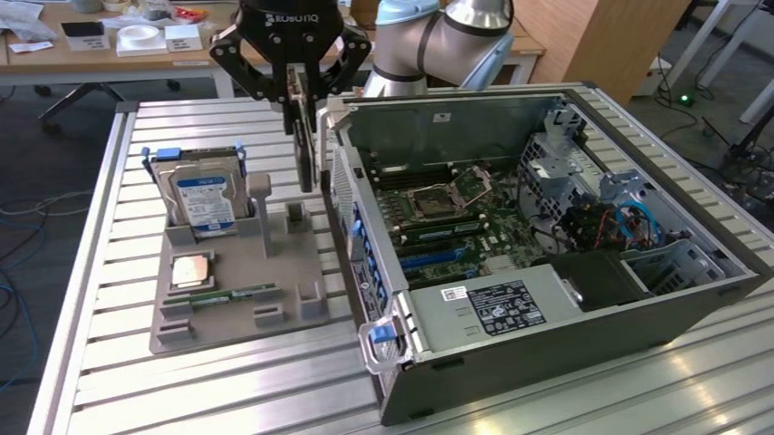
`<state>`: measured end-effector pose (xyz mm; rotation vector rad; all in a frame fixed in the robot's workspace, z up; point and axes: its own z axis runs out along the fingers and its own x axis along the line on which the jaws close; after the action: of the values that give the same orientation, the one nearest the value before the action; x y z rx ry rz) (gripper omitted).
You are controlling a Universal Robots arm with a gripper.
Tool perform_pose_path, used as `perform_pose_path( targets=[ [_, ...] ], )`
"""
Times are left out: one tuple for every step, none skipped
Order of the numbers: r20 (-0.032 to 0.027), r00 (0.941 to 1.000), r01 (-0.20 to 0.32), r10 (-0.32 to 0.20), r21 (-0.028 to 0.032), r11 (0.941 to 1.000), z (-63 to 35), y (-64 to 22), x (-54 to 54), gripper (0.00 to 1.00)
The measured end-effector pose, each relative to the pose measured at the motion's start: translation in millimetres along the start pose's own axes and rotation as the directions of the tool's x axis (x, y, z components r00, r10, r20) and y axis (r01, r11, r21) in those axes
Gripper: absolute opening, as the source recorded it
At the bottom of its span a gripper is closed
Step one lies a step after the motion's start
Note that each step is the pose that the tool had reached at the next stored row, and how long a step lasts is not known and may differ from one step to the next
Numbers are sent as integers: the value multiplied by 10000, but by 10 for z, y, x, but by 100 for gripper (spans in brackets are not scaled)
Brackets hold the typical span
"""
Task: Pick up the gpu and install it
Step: 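Pick up the gpu and move the gpu toward the slot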
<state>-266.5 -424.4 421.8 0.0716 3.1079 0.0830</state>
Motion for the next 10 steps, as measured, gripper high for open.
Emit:
perform_pose_path(
  targets=[
    [0,10000,0,0,-1,10000,1,1,-17,27],
    [0,10000,0,0,-3,10000,1,3,-34,27],
    [0,10000,0,0,-8,10000,2,4,-51,27],
    [-1,10000,-1,1,-14,10000,2,6,-69,27],
    [-1,10000,-1,1,-22,10000,3,7,-87,27],
    [-1,10000,-1,1,-29,10000,4,9,-109,27],
    [-2,10000,-1,1,-36,10000,4,11,-131,27],
    [-3,10000,0,0,-42,10000,5,12,-153,27],
    [-2,10000,-1,1,-48,10000,6,14,-178,27],
    [-2,10000,-1,1,-52,10000,7,17,-203,27]
  ],
)
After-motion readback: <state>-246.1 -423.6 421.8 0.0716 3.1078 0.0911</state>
